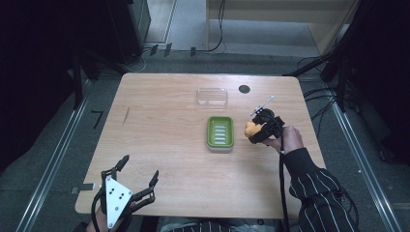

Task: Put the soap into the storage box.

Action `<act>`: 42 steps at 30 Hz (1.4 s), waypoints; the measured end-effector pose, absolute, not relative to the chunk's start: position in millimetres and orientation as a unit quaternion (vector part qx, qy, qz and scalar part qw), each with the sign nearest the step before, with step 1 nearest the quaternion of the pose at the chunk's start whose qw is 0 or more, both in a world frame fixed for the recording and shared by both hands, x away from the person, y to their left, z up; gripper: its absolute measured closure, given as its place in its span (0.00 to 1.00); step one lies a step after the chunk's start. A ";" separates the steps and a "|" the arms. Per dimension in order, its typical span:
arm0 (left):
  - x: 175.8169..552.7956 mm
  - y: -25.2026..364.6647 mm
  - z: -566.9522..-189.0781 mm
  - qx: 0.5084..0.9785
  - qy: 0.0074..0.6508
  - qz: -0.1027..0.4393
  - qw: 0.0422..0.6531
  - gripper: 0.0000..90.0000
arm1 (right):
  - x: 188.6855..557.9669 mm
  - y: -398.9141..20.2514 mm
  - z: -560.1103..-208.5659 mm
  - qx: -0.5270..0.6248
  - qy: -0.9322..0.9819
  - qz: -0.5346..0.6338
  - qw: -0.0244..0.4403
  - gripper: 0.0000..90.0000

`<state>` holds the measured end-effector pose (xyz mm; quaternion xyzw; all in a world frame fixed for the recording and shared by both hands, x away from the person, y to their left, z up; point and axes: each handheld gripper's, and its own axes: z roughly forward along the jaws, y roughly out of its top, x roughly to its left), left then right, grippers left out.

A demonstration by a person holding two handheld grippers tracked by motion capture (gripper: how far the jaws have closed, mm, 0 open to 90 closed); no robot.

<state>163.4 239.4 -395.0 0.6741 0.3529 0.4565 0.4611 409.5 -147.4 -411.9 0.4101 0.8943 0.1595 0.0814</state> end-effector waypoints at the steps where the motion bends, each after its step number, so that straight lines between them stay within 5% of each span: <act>1: 163.4 239.5 -395.0 0.674 0.353 0.457 0.461 0.14 | 409.5 -146.0 -411.1 0.409 0.895 0.157 0.084 0.44; 42: 162.2 240.8 -394.9 0.674 0.355 0.457 0.460 0.14 | 425.5 -88.0 -399.4 0.355 0.915 0.166 0.096 0.44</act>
